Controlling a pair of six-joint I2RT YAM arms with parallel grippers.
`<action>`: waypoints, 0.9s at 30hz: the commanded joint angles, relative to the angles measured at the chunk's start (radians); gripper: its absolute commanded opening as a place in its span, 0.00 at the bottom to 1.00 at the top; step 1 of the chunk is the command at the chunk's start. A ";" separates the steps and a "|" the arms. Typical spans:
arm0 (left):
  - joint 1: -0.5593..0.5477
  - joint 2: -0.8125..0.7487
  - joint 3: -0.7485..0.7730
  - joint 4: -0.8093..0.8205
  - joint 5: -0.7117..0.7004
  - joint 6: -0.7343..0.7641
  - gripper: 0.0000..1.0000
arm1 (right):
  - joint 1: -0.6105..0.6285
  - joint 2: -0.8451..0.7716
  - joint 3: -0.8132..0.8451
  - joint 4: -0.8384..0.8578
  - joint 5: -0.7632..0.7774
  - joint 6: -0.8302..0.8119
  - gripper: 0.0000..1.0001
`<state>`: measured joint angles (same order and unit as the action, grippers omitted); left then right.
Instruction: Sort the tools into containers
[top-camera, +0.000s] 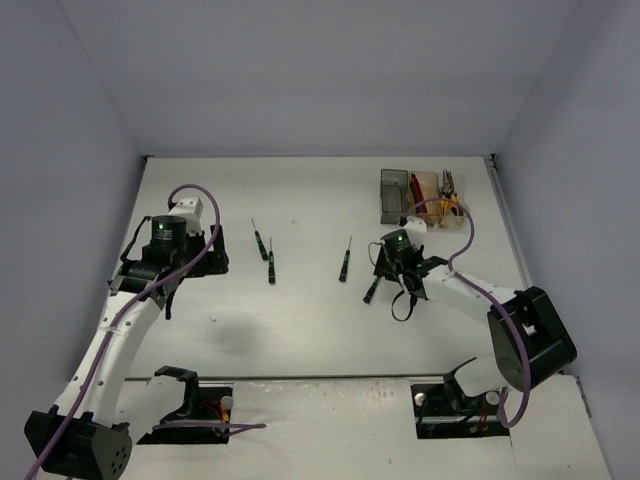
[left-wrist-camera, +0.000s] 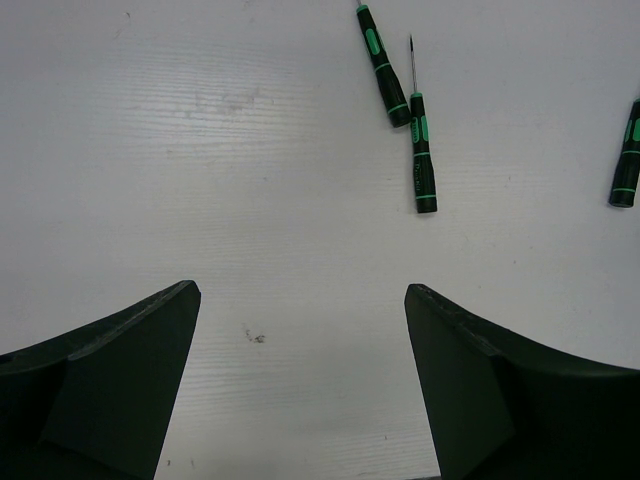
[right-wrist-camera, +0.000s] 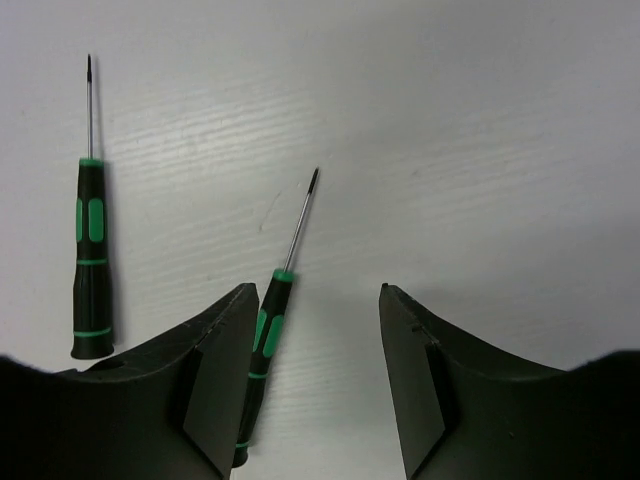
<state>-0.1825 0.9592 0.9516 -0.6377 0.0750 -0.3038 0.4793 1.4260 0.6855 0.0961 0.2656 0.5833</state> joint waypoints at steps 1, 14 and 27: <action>0.006 -0.010 0.007 0.047 0.003 -0.012 0.81 | 0.096 0.030 -0.009 0.034 0.117 0.129 0.47; 0.006 -0.007 0.007 0.050 0.008 -0.014 0.81 | 0.172 0.186 -0.015 0.017 0.147 0.220 0.27; 0.006 -0.008 0.007 0.049 0.005 -0.012 0.81 | 0.147 0.123 0.271 -0.029 0.190 -0.067 0.00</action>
<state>-0.1825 0.9592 0.9516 -0.6376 0.0788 -0.3038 0.6514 1.6039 0.7696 0.0796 0.4183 0.6787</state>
